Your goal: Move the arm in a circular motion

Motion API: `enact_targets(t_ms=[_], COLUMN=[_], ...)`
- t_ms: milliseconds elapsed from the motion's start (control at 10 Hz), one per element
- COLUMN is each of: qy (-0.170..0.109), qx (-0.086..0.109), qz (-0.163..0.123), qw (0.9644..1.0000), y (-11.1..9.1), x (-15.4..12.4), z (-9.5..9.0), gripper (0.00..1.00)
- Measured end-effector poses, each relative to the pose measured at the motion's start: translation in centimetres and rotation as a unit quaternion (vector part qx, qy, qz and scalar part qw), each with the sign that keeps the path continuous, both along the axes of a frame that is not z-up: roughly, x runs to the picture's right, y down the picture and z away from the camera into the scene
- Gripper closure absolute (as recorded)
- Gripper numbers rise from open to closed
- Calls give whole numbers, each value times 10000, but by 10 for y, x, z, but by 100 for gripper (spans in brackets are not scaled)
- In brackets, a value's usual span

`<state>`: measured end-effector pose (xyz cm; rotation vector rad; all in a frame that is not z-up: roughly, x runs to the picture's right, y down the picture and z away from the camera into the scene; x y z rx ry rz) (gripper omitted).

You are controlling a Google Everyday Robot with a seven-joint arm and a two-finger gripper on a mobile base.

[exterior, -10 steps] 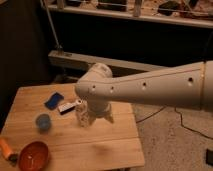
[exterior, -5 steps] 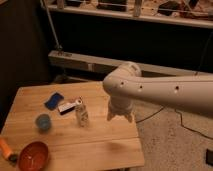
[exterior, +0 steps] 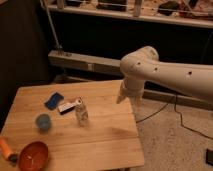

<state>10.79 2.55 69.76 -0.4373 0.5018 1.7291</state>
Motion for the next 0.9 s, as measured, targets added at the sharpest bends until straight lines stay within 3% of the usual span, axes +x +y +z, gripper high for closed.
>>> enact_targets(t_ms=[400,600,900], qy=[-103,-139,-304], qx=[178,268,402], qz=[-119,-281,-747], qw=[9997,9991,9959], y=[-59,-74,-87], x=[-18,-36,-88], z=[52,73,97], gripper=[35,35,35])
